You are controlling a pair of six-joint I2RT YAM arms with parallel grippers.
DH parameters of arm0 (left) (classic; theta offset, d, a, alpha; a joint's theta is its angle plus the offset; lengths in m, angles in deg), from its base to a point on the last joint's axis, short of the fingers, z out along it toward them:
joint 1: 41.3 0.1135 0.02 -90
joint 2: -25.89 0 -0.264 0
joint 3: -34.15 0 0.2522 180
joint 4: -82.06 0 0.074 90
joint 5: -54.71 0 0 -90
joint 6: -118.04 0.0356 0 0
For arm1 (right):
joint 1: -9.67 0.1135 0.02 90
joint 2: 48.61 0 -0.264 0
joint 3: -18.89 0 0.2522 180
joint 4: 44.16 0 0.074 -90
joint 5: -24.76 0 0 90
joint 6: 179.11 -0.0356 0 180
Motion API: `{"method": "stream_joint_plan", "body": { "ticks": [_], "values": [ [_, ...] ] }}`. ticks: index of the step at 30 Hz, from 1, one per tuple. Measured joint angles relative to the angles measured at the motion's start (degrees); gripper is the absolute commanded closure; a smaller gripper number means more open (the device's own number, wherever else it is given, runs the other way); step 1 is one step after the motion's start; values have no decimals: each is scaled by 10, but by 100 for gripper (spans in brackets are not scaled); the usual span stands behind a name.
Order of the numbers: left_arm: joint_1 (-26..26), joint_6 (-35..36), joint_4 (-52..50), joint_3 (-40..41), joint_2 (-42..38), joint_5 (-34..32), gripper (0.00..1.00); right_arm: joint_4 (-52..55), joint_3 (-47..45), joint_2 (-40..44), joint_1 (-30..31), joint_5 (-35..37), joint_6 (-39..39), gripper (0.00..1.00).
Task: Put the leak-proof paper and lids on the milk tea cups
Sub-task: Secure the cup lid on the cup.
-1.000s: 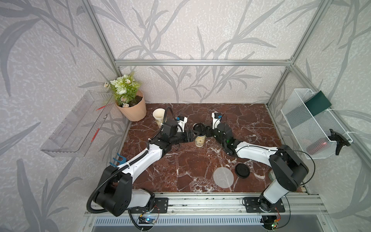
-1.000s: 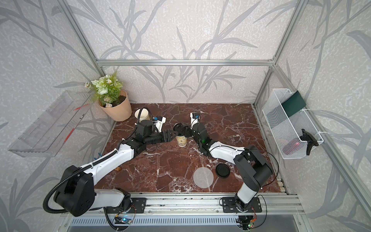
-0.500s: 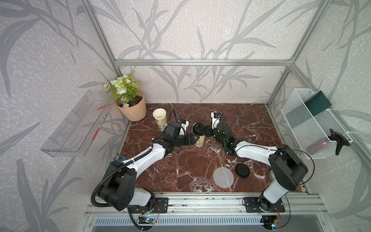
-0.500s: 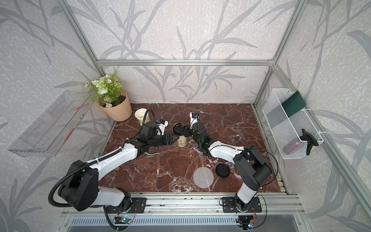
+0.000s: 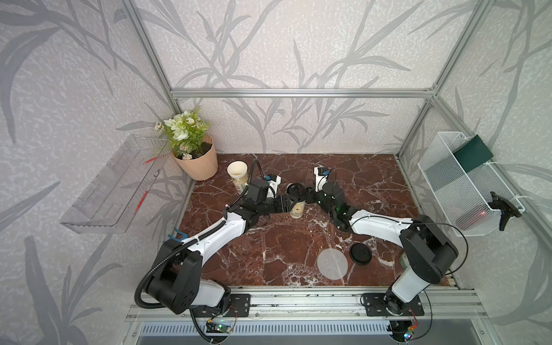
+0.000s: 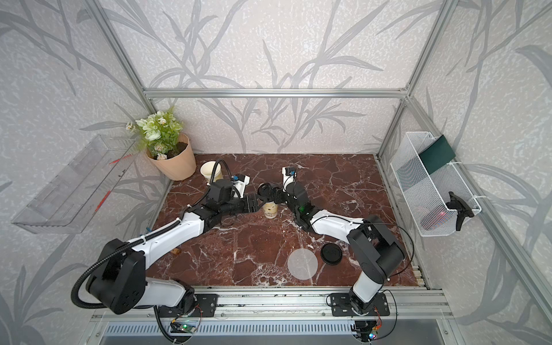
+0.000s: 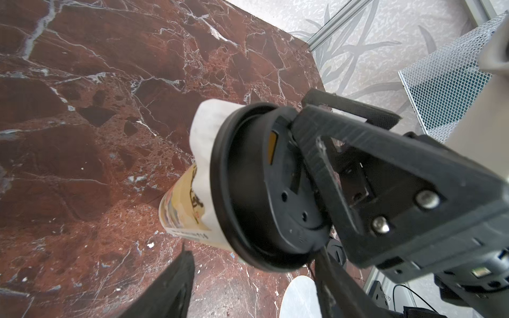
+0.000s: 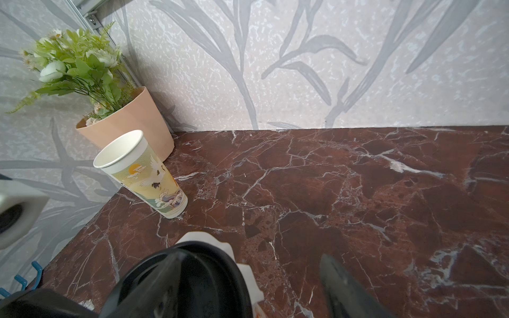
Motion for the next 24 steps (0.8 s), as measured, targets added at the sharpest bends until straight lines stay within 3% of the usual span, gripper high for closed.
{"method": "stream_joint_plan", "body": {
  "ticks": [16, 24],
  "values": [
    [-5, 4, 25, -2, 19, -2, 36, -12, -5, -1, -1, -3, 0, 21],
    [-3, -3, 89, 33, 22, 2, 38, -19, -12, 1, 0, -8, -1, 21]
  ]
}}
